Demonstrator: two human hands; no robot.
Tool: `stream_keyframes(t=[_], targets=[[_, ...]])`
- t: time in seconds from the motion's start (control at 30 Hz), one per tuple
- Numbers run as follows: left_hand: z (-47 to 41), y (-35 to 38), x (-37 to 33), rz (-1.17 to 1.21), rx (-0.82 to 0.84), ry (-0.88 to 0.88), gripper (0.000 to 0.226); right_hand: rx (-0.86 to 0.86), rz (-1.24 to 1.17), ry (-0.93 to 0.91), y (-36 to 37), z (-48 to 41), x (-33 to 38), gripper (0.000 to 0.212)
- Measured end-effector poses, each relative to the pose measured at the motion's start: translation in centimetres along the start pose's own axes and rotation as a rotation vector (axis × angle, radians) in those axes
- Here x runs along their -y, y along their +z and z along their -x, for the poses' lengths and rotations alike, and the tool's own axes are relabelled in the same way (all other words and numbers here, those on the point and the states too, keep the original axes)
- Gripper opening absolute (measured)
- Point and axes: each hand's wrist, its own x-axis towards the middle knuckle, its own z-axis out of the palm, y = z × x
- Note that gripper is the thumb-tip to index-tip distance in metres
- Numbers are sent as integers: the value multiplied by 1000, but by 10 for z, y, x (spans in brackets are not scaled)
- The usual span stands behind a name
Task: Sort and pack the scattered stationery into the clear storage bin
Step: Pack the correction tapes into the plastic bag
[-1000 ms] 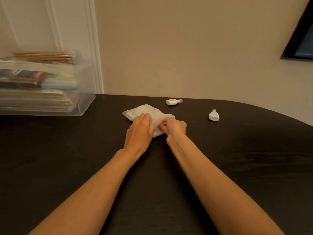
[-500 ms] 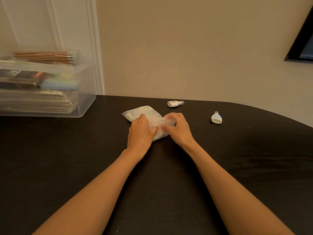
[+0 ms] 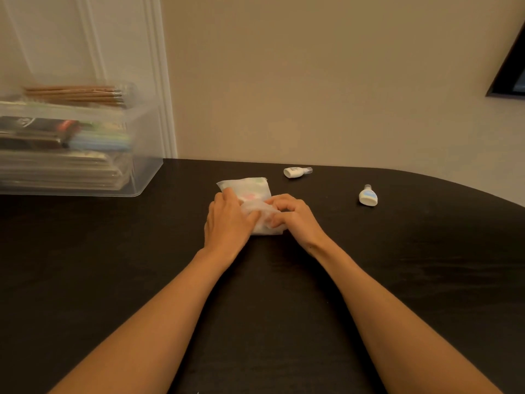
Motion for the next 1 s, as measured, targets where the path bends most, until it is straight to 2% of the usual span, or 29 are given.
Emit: stream_keyframes(t=[0.13,0.17,0.23,0.3,0.37,0.5,0.57,0.7,0.83,0.9,1.0], targets=[[-3,-1,1,-55,-42,51,27,-68,-100,18,-2,-4,-1,25],[-3,-2,0,-48,-50,63,24,-77,-168,25,-2,-4,0,25],[-5,-3,-1,-35,-61,74,20,-34,-255,45,-1,-4,-2,14],[-9,-3,-1,-37,-58,65,18,41,-205,79,2,-3,-3,40],[-13,-1,0,-31,-37,58,22,78,-152,82,7,-5,-3,56],[-19,0,1,-3,19,12,33,79,-141,104,10,-8,-1,75],[-22,1,2,-11,51,-5,37,94,-147,117,9,-11,-2,76],[-29,2,8,-31,127,-16,43,111,-139,121,11,-14,-2,60],[-34,6,10,-49,142,12,41,113,-85,163,8,-18,-4,84],[-33,7,10,-36,130,9,39,105,-118,166,5,-15,-1,77],[-30,9,5,30,94,-39,36,-78,-293,67,-8,-11,-1,25]])
